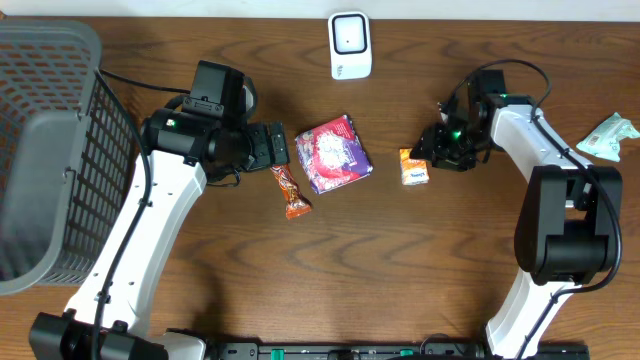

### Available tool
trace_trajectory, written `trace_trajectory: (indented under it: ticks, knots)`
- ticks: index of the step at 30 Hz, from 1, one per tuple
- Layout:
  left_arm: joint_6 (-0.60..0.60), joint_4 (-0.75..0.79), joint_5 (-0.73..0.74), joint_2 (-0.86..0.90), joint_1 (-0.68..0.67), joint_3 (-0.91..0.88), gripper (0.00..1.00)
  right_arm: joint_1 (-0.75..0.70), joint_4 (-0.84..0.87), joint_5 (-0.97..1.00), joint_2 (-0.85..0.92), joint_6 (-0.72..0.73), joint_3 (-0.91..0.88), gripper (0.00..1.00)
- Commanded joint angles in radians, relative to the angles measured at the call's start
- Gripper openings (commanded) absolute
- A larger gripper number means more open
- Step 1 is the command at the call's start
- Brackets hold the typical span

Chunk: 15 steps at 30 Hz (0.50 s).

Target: Scan the item barcode

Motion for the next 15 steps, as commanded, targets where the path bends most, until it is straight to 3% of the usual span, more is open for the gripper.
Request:
trace_trajectory:
  ticks: [1, 4, 10, 15]
  knots:
    - [0.010, -0.003, -0.011, -0.011, 0.005, 0.003, 0.98, 0.001, 0.024, -0.021, 0.001, -0.023, -0.042, 0.50]
    - [0.010, -0.003, -0.011, -0.011, 0.005, 0.003, 0.98, 0.001, 0.087, -0.021, 0.001, -0.015, -0.090, 0.40]
    - [0.010, -0.003, -0.011, -0.011, 0.005, 0.003, 0.98, 0.001, 0.167, -0.098, 0.001, 0.009, -0.160, 0.01]
    - [0.010, -0.003, -0.011, -0.011, 0.005, 0.003, 0.98, -0.011, 0.176, -0.348, 0.000, 0.008, -0.154, 0.01]
